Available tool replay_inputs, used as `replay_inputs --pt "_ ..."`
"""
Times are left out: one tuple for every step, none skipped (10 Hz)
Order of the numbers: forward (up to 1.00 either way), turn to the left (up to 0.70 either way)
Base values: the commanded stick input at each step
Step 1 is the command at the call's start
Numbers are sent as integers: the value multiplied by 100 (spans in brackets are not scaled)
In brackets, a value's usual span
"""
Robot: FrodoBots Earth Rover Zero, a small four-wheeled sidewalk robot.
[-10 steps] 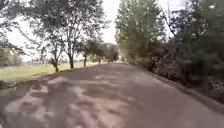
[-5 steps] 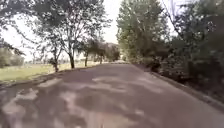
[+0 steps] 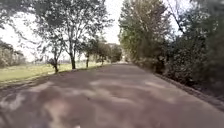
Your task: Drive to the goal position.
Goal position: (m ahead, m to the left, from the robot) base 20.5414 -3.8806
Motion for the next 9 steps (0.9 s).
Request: replay_inputs --pt "100 -8" --pt "100 -8" --pt "100 -8" --pt "100 -8" --pt "100 -8" --pt "100 -8" --pt "100 -9" --pt "100 -9" --pt "100 -10"
